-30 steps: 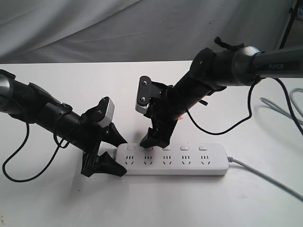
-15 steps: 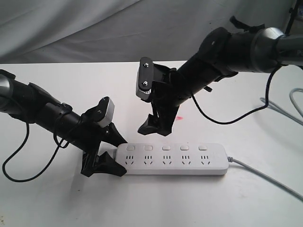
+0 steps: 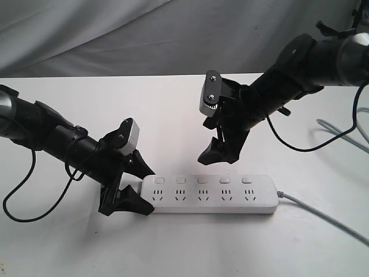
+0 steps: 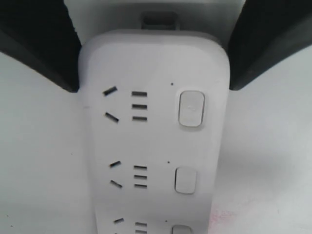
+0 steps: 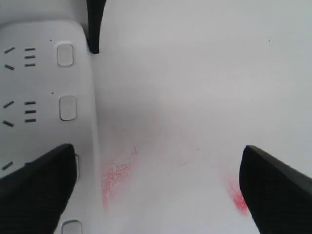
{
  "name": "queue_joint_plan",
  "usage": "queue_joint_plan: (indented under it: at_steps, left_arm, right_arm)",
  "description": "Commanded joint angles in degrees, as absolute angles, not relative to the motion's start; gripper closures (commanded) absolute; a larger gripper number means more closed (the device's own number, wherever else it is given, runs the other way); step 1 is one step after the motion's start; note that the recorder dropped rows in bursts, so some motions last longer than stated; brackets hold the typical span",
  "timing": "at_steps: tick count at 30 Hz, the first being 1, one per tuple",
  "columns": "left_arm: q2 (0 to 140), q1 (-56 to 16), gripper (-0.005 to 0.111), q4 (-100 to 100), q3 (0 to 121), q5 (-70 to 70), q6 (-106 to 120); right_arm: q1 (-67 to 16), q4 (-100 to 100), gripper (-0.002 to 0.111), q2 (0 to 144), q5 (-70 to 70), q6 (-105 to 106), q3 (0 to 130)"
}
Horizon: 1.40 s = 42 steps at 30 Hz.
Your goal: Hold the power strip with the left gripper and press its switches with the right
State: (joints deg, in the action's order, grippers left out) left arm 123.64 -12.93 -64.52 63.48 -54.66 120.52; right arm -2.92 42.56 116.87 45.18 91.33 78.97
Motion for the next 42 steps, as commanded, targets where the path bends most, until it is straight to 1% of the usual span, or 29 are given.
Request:
queue_joint_plan:
  at_steps: [1, 42]
  left_arm:
    - [123.9, -13.3, 0.107, -64.2, 63.7, -53.9, 120.0]
    - [123.9, -13.3, 0.107, -64.2, 63.7, -53.9, 120.0]
  right_arm:
    - [-2.8, 43.6, 0.025, 116.4, 45.7, 92.1, 78.5]
    - [-2.9, 47.3, 0.025, 120.3, 44.3, 96.2, 76.5]
